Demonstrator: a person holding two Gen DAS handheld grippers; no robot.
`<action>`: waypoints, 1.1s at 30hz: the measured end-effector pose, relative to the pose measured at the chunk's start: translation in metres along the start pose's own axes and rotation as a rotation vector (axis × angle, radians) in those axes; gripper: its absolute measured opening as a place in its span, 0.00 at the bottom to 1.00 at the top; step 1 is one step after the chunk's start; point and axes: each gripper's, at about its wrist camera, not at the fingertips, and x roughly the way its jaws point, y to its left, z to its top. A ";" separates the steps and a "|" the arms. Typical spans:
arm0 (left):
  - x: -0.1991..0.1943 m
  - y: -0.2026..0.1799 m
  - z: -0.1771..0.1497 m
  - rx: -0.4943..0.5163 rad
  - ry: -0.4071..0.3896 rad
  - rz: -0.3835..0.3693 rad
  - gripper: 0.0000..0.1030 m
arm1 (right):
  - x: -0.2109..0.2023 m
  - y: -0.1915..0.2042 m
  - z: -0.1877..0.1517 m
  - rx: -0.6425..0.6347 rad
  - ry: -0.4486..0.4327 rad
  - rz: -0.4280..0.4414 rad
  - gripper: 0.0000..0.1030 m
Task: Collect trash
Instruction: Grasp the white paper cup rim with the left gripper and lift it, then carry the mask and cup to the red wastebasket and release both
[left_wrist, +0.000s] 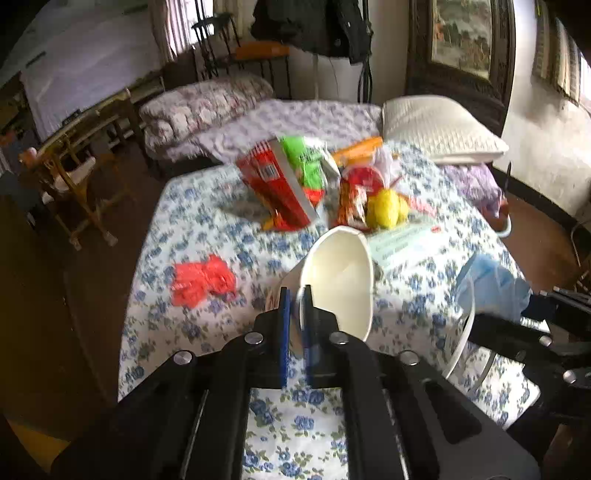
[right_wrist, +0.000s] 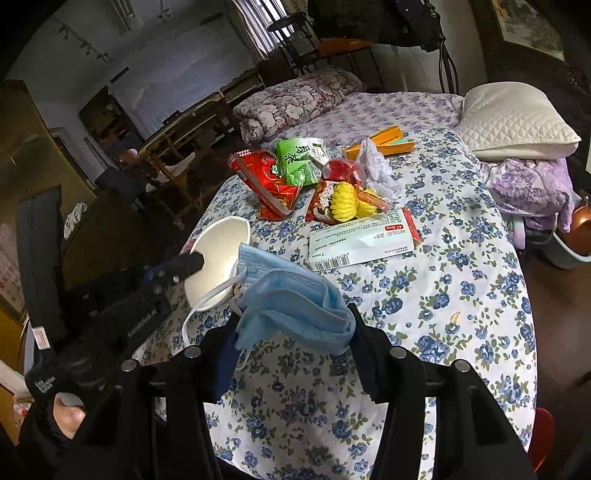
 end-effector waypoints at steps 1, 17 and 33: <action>0.004 0.001 -0.001 -0.005 0.015 -0.004 0.12 | 0.000 0.000 0.001 0.000 0.001 0.000 0.52; -0.026 0.009 -0.003 -0.049 -0.065 -0.041 0.04 | -0.009 -0.001 0.002 0.013 -0.022 0.018 0.52; -0.100 -0.148 0.000 0.116 -0.124 -0.277 0.04 | -0.139 -0.084 -0.058 0.047 -0.065 -0.225 0.52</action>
